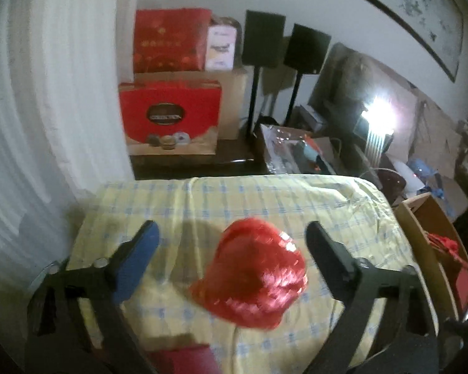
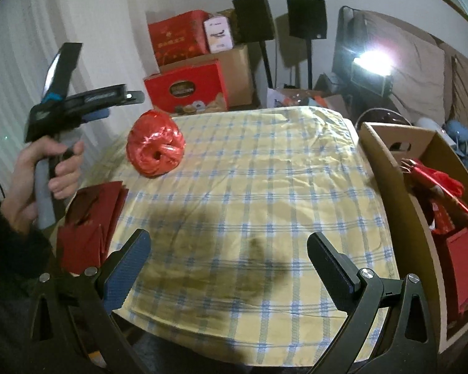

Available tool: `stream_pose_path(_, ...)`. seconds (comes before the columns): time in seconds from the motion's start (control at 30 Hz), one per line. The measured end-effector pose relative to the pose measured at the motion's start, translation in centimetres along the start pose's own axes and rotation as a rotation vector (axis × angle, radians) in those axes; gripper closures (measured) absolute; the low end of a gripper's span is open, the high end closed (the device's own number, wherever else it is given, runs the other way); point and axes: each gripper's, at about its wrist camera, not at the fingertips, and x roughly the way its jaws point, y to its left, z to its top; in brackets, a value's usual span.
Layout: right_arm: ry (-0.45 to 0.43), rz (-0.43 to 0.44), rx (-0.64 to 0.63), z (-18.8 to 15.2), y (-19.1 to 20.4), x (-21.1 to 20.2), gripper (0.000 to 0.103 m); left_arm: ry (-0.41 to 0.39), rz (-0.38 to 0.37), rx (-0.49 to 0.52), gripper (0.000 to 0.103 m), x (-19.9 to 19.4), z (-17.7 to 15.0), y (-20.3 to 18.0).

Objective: Organize objects
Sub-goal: 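Raise both open tools out of the box and move toward the red ribbon ball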

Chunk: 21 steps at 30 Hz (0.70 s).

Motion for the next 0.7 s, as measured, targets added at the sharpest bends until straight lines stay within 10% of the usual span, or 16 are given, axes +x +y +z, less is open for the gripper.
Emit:
stream_pose_path(0.13,-0.019,-0.021,0.021,-0.1,-1.3,-0.8,0.002,0.106,-0.057,0.090,0.057,2.7,-0.5,-2.7)
stream_pose_path(0.43,-0.059,-0.009,0.122,-1.0,-5.1,-3.1,0.002,0.139,-0.112,0.300,0.057,-0.7,-4.4,-11.3)
stream_pose_path(0.7,-0.106,-0.014,0.168,-1.9,-7.8,-5.6,0.002,0.251,-0.268,0.211,0.066,-3.7,-8.1,-12.6)
